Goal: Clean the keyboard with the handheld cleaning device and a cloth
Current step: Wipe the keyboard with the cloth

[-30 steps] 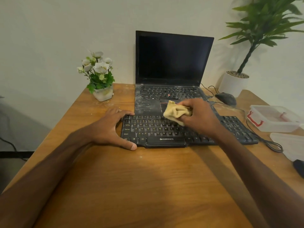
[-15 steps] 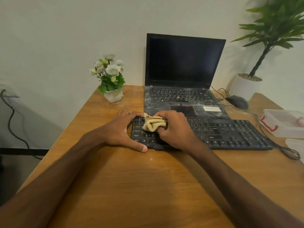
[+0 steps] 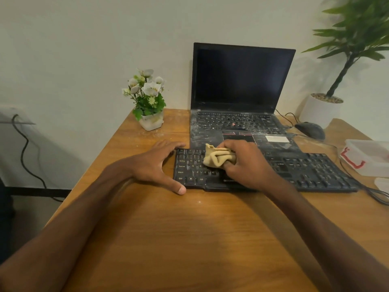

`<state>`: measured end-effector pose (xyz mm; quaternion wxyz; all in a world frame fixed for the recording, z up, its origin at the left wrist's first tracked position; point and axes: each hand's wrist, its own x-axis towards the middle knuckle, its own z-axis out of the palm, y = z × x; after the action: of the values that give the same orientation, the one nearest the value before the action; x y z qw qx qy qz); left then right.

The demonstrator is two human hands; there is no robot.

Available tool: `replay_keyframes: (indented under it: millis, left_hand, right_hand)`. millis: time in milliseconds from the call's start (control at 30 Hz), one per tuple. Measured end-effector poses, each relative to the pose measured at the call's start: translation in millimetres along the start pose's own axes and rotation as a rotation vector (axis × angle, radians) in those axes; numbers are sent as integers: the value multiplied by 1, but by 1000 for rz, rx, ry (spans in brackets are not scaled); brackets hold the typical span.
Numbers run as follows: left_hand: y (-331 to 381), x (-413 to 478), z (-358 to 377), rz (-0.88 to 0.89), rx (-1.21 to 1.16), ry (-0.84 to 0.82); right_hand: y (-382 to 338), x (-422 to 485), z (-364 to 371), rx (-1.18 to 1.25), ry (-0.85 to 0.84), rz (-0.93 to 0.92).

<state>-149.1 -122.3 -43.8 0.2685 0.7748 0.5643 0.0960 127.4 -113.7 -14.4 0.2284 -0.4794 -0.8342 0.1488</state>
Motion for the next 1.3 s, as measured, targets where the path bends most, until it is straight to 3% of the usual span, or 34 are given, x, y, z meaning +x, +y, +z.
replay_keyframes:
  millis: [267,400,633,800,967,1100,1300]
  left_hand:
    - [1,0,7,28,-20,83]
    - [2,0,6,17,-17,72]
    - [-3,1,4,12,-57,50]
    - [0,0,6,43,-33,86]
    - [-5,2,6,56,-78,103]
    - [-4,1,3,-18,-65,75]
    - [-7,0,7,23,-105,86]
  right_hand:
    - [-40,14,37,111,32,-145]
    - [-33,25,18,225,40,-90]
    - [-20,24,16,50,-48,-36]
    - [-45,28,40,81,0,-120]
    - [-55,43,36,201,-60,-119]
    - [-45,46,26,124,-80,-87]
    - [-50,29,35,91,-111,-179]
